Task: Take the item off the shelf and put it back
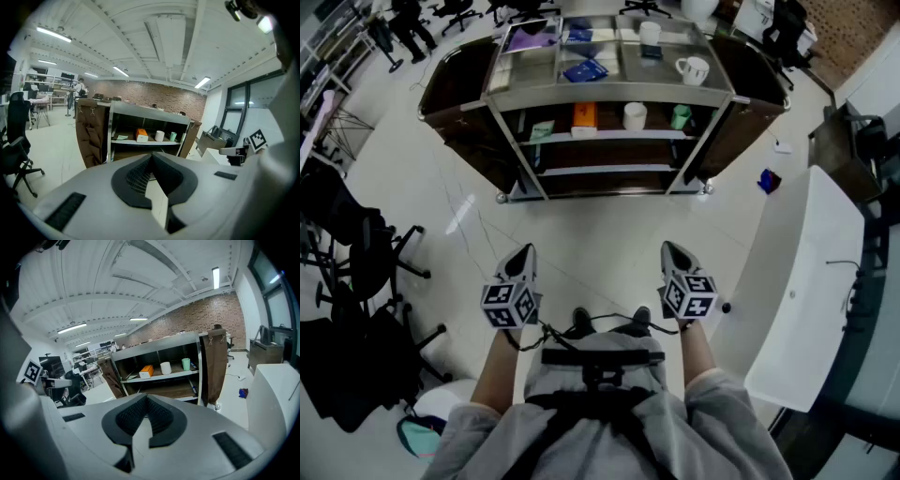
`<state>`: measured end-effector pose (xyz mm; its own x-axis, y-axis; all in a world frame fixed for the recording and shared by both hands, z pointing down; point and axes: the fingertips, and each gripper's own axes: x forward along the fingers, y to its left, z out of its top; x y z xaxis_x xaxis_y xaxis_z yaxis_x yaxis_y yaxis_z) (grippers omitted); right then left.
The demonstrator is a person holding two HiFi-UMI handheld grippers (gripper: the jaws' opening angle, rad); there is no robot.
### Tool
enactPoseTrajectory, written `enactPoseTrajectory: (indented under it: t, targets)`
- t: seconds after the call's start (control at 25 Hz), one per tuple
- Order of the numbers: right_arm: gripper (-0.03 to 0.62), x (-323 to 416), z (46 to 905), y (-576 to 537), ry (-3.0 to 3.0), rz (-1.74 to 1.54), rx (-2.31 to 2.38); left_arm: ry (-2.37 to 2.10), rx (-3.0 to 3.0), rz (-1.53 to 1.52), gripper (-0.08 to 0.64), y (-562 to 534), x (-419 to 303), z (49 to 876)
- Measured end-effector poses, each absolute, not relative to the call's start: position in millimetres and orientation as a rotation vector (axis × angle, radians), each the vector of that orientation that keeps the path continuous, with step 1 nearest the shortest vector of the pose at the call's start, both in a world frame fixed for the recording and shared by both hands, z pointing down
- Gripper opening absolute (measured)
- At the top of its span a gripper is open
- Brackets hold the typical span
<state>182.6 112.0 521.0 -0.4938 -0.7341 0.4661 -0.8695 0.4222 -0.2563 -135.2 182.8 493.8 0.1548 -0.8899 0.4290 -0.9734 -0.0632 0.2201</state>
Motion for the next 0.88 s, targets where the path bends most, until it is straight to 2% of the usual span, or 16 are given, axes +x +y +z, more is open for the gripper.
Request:
enactPoseTrajectory:
  t: [0.32,0.88]
  targets:
    - [0.009,130.0,519.4,112.0,-2.422,0.702,1.390,-1.709,2.059,0.275,0.007,172.8,-159.6,498.9]
    - [0.009,64.9,531.4,43.4,-2.457,0.808,1.218,-1.708,2.054,0.312,0.008,118.7,-145.4,502.3]
